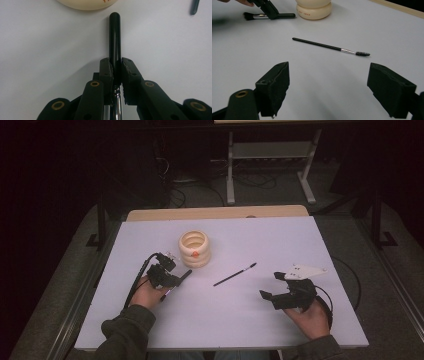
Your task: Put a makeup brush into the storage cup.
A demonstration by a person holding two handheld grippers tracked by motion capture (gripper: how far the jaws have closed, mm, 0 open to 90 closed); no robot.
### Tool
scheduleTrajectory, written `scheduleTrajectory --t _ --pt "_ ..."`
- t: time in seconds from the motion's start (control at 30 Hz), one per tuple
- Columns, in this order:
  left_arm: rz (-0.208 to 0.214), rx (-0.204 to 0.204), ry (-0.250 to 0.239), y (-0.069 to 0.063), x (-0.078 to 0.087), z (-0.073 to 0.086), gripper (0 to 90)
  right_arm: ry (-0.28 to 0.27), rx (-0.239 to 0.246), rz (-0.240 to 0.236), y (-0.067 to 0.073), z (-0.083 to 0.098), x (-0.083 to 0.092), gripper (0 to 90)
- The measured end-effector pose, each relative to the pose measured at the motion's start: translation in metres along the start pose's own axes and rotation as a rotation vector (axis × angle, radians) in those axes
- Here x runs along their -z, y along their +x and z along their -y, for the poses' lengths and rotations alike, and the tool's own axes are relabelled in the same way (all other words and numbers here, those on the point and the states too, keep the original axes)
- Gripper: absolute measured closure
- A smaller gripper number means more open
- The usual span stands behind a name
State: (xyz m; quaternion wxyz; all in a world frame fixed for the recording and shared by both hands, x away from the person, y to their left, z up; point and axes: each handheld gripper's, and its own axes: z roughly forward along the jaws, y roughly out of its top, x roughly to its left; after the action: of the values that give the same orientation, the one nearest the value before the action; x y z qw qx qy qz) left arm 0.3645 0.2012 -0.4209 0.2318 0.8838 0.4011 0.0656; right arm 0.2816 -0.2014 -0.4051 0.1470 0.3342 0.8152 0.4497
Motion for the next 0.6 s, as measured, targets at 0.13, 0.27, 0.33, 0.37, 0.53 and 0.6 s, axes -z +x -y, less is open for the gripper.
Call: scheduleTrajectory --t 0.13,0.27,0.33,0.37,0.53,0.6 --pt "0.004 -0.024 0.004 0.0 0.004 0.001 79.7 0.003 -0.003 -0.003 0.001 0.0 -0.001 17.2" --pt "0.011 -0.055 0.014 -0.002 0.008 0.002 79.7 0.011 0.0 -0.005 0.003 0.0 -0.002 17.2" --pt "0.01 -0.061 0.012 -0.004 0.011 0.002 79.7 0.01 0.005 -0.005 0.003 0.0 -0.002 17.2" --pt "0.009 -0.067 0.007 -0.004 0.012 0.001 79.7 0.011 0.007 -0.003 0.003 -0.001 -0.002 17.2" --pt "0.015 -0.089 -0.007 -0.008 0.022 0.0 79.7 0.006 0.006 -0.003 0.002 -0.001 -0.002 17.2" --pt "0.018 -0.099 -0.016 -0.01 0.025 0.0 79.7 0.015 0.011 -0.004 0.003 -0.002 -0.002 17.2"
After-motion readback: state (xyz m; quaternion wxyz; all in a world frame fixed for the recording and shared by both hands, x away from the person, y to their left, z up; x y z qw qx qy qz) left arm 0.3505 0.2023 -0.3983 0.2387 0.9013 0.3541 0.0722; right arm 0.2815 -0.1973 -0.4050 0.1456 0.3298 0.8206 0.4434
